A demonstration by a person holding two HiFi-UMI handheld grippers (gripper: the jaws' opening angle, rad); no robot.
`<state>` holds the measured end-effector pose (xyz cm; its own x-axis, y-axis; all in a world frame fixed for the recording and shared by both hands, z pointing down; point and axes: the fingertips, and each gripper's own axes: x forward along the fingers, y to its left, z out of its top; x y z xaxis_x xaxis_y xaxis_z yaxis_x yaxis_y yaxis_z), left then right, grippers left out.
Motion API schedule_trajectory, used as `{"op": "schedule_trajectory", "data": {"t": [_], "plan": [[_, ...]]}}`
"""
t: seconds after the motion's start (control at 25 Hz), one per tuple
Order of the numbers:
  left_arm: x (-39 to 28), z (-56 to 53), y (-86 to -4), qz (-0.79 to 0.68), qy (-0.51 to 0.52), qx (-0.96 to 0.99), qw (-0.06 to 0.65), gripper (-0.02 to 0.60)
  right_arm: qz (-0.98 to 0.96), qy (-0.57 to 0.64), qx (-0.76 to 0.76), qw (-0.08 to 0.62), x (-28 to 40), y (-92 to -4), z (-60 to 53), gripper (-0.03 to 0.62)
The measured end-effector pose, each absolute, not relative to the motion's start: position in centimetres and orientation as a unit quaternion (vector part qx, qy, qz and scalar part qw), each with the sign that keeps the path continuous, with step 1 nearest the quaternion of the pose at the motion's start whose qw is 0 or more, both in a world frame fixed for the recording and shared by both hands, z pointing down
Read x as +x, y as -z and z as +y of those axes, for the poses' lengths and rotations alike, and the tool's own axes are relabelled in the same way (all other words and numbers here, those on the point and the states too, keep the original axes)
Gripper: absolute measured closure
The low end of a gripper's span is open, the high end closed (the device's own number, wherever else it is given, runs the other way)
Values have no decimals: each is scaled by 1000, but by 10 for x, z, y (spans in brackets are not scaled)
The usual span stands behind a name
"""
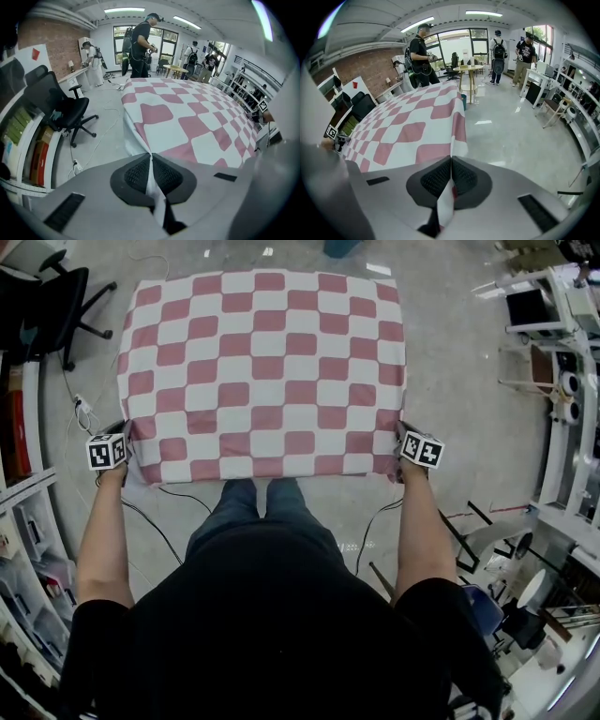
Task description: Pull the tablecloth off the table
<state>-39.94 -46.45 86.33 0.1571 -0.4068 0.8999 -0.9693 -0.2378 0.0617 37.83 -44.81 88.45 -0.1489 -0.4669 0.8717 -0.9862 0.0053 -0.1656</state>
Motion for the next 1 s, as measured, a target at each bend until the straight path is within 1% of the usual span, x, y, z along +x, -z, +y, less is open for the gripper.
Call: {"op": "schedule_trajectory", "data": {"t": [0.36, 0.68, 1.0], "plan": [[-395, -463, -853, -503, -403, 679, 351, 558, -646, -414, 548, 334, 374, -881, -436, 565], [-374, -438, -828, -515, -359, 686, 367, 558, -665, -423, 533, 309, 374, -863, -413, 565], [-340, -435, -784, -515, -317, 706, 369, 558, -712, -417, 486, 288, 354, -829, -420, 565]]}}
